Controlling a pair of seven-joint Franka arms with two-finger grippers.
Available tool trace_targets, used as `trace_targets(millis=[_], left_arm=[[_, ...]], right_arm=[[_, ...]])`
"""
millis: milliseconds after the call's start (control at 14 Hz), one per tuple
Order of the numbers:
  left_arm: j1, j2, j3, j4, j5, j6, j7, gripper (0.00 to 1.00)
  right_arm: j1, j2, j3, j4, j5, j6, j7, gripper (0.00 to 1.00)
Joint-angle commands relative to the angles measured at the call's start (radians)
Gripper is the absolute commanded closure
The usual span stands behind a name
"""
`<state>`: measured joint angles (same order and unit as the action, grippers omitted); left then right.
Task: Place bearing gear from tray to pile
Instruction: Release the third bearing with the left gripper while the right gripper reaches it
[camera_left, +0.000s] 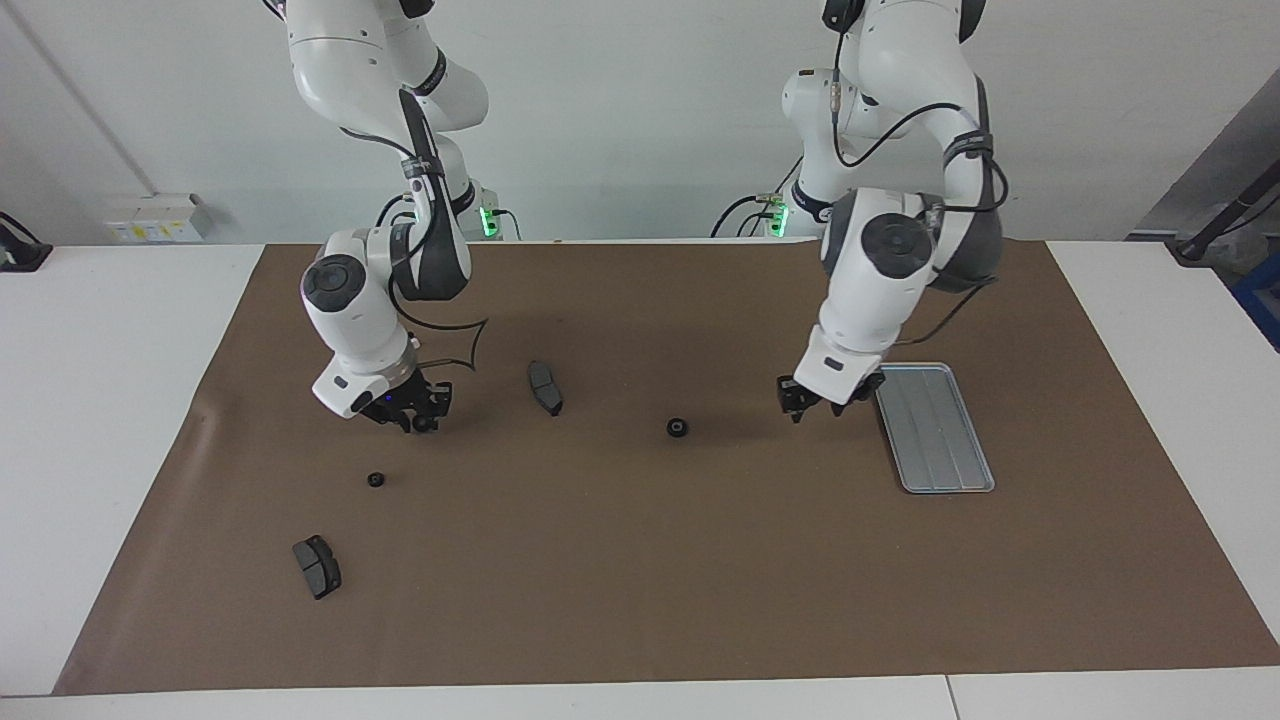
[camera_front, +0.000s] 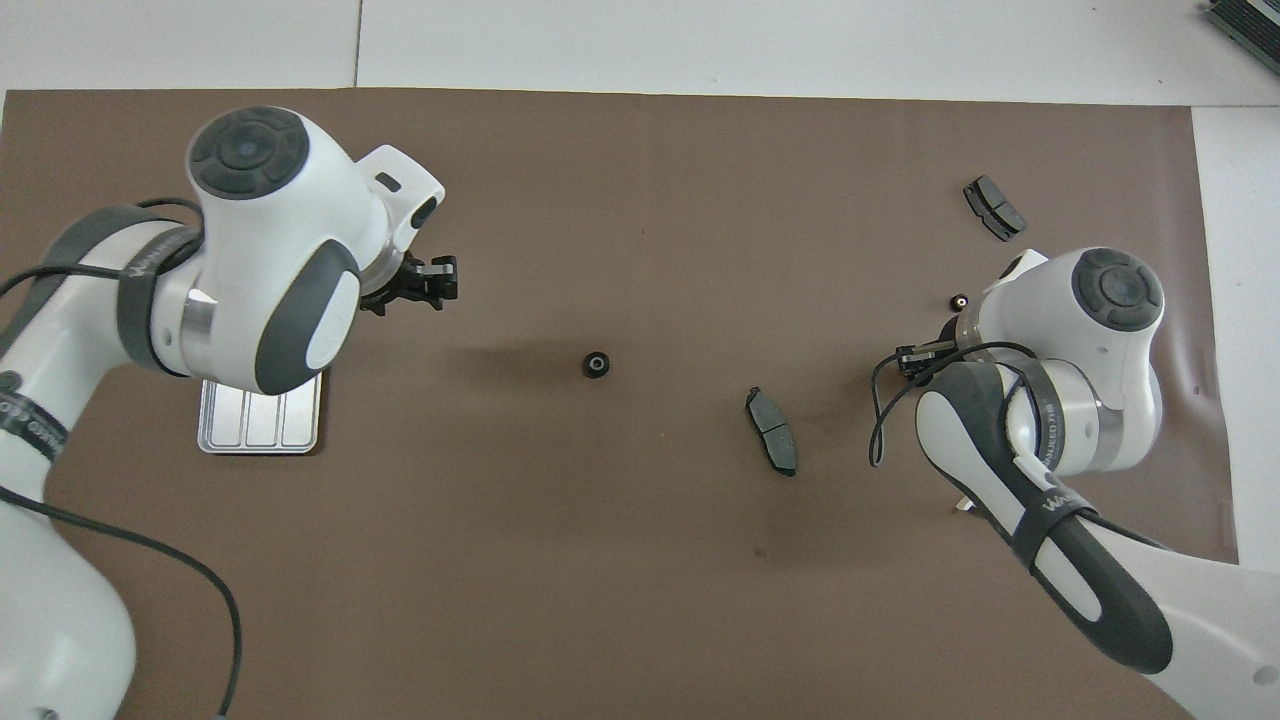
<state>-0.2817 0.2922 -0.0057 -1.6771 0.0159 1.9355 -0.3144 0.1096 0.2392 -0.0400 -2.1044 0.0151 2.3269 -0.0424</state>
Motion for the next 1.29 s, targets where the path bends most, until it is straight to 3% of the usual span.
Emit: trace_targets(millis=[0,429,643,929,1214], left_arm=[[0.106,-0.034,-0.008,-0.016,-0.011,-0.041,0.188,0.37],[0.312,-0.085,-0.007,-0.009,-0.010,-0.082,0.475,0.33],[0.312,-0.142,-0.002,-0.009,-0.011,-0.121,0.474,0.25],[0.309,-0.244,-0.007,-0.004,-0.033,-0.167,0.466,0.00],[0.300,-0.335,-0.013,-0.007,-0.067,-0.220,0.460,0.00]], right_arm=[[-0.008,-0.032,0.011,-0.029,0.022,0.026,-0.024,0.00],[0.070,-0.047,0.017,0.122,0.022,-0.046,0.122,0.00],[0.149,-0.028,0.019,0.228,0.020,-0.135,0.273,0.00],[0.290,0.003,0.017,0.267,0.022,-0.118,0.448,0.00],[0.401,0.089,0.019,0.369,0.017,-0.100,0.576,0.00]])
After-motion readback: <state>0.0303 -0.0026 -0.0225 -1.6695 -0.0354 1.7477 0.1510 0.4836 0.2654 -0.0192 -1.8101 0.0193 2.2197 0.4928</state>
